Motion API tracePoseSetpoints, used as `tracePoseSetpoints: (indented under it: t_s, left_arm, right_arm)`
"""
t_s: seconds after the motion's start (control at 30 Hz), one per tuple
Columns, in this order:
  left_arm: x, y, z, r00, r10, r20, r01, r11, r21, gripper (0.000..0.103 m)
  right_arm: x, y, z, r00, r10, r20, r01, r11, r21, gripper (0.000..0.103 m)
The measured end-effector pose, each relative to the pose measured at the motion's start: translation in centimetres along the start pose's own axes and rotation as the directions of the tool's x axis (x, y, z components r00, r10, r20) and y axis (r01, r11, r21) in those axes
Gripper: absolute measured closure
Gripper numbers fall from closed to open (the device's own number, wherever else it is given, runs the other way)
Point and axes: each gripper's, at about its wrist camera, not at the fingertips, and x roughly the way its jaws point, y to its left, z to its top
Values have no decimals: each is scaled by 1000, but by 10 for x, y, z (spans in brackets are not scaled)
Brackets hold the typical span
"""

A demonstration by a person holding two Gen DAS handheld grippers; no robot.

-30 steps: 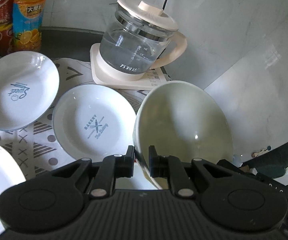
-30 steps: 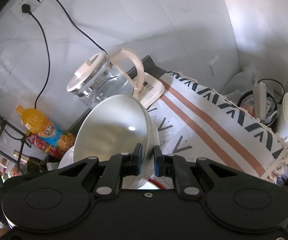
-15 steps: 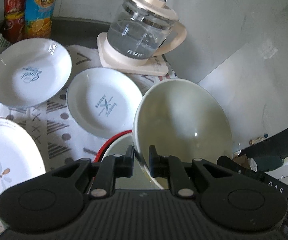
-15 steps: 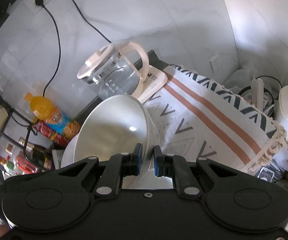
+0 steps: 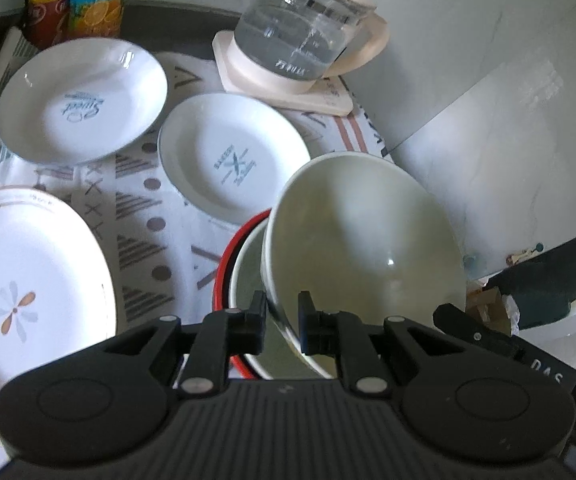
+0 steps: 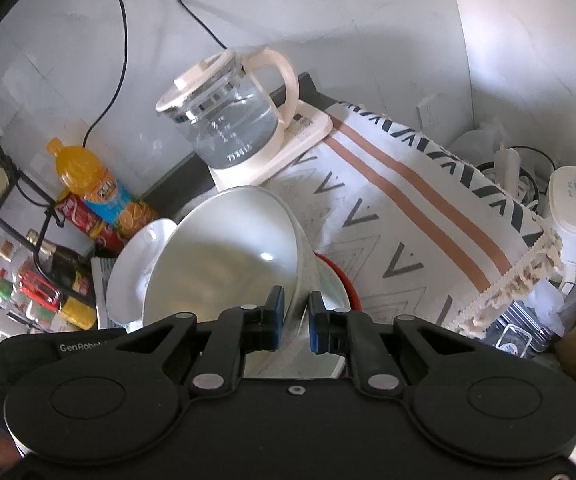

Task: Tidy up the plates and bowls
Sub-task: 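Lower the yellow-lined bowl onto the stack and open both grippers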

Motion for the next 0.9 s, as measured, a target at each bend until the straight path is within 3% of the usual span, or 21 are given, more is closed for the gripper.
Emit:
tracePoseSetpoints:
  t_s: [0.4,0.77,0.9]
  left_arm:
    - [10,1,-12,996,25,-80,-26,1000,-13,87]
    - [15,-6,-9,995,63,-71,-61,997,41,85]
    - [15,-7,-8,995,73,-69,-69,996,50,78]
  right_arm:
    - [10,0,-8,998,-47,-52,45,998,-37,90]
    - [21,-7,-10,995,-66,-73,64,997,-36,88]
    - [24,-8,-9,994,-59,-88,55,998,-44,84]
